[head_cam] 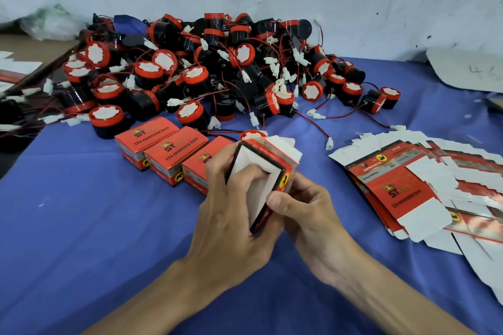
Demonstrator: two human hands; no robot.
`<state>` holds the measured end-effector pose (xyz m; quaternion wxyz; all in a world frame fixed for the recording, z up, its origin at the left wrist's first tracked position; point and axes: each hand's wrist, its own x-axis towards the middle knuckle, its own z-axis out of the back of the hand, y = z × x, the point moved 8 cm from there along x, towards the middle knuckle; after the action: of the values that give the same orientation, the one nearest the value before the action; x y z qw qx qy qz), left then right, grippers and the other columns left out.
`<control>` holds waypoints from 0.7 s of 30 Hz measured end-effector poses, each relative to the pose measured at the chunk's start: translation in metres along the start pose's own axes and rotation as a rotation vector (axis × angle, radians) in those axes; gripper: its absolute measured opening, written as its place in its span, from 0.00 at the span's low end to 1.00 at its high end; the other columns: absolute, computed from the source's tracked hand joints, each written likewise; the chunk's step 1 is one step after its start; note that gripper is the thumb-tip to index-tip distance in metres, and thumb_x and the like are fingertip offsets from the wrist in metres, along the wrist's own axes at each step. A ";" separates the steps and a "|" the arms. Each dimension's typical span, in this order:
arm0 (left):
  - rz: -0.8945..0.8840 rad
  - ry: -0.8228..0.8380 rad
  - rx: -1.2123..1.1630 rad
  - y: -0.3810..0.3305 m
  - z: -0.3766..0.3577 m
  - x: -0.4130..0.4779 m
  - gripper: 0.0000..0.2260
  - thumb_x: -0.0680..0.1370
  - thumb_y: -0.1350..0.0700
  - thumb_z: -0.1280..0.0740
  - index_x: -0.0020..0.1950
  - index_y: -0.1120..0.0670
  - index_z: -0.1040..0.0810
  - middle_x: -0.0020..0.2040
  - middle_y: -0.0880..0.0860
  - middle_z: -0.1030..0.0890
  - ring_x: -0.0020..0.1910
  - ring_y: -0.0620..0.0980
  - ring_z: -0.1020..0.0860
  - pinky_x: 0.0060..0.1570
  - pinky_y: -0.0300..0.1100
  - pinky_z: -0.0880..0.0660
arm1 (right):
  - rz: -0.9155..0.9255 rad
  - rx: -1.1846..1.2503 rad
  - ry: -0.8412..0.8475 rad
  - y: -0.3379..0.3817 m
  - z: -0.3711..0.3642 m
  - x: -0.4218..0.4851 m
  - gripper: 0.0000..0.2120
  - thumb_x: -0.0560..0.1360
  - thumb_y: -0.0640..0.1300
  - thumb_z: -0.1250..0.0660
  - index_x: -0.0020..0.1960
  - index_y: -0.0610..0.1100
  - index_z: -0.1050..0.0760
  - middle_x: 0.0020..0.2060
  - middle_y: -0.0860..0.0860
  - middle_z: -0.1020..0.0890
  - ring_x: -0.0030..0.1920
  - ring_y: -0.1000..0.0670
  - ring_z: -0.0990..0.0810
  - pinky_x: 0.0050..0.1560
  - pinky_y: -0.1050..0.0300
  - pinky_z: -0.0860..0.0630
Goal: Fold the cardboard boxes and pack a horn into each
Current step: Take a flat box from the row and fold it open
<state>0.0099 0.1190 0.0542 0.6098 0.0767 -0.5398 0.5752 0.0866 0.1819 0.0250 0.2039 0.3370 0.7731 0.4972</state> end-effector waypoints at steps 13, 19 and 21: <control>0.085 0.044 -0.037 0.002 0.002 0.006 0.17 0.68 0.50 0.34 0.56 0.48 0.30 0.62 0.43 0.34 0.61 0.36 0.32 0.53 0.27 0.33 | -0.134 0.079 -0.013 -0.012 0.001 -0.001 0.09 0.66 0.38 0.29 0.46 0.38 0.18 0.43 0.39 0.17 0.42 0.43 0.17 0.43 0.56 0.20; 0.027 0.071 -0.137 0.000 -0.001 0.001 0.20 0.68 0.56 0.33 0.58 0.54 0.32 0.64 0.45 0.34 0.64 0.45 0.30 0.55 0.36 0.29 | -0.080 0.036 0.076 -0.008 -0.004 -0.003 0.07 0.66 0.37 0.29 0.44 0.42 0.17 0.39 0.44 0.16 0.41 0.47 0.16 0.41 0.60 0.21; 0.045 0.101 -0.232 0.003 -0.005 -0.001 0.21 0.68 0.57 0.34 0.59 0.52 0.35 0.66 0.49 0.35 0.68 0.51 0.32 0.60 0.45 0.29 | -0.004 -0.013 0.075 -0.002 -0.004 -0.002 0.09 0.66 0.37 0.29 0.45 0.46 0.16 0.39 0.48 0.15 0.42 0.50 0.16 0.42 0.62 0.22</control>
<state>0.0103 0.1228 0.0502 0.6278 -0.0358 -0.5730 0.5256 0.0851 0.1776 0.0247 0.1780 0.3151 0.7776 0.5142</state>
